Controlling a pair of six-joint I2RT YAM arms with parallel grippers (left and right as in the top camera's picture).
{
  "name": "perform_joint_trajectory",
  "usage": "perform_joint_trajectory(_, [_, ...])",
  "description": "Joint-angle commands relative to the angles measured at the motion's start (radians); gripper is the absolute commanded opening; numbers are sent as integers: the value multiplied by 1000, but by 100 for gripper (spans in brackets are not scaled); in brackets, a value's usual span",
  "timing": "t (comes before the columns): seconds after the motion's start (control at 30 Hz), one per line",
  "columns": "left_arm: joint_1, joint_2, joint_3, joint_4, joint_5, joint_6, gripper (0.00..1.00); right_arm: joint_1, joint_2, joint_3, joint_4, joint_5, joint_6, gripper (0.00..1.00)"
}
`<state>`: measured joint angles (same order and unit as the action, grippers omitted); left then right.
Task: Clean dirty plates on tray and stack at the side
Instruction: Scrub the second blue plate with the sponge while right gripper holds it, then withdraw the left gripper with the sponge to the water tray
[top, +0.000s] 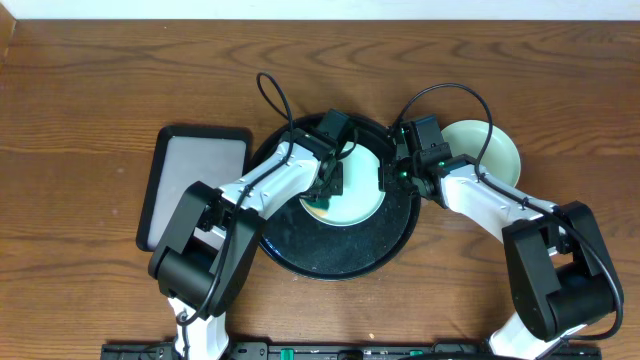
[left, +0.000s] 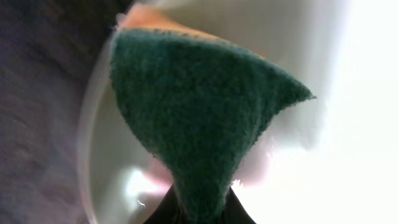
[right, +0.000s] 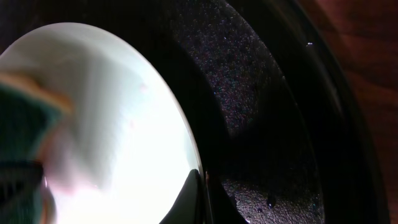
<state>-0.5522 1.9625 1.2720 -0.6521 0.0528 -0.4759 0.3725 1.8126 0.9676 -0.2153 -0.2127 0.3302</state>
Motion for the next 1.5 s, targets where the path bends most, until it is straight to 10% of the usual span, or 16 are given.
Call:
perform_joint_trajectory(0.0, [-10, 45, -10, -36, 254, -19, 8, 2, -21, 11, -5, 23, 13, 1])
perform_joint_trajectory(0.63, [32, -53, 17, 142, 451, -19, 7, 2, -21, 11, -5, 21, 13, 2])
perform_joint_trajectory(0.87, [140, -280, 17, 77, 354, -15, 7, 2, -21, 11, -5, 20, 13, 31])
perform_joint_trajectory(1.47, [574, -605, 14, -398, -198, 39, 8, 73, -21, 0, -42, 85, 13, 29])
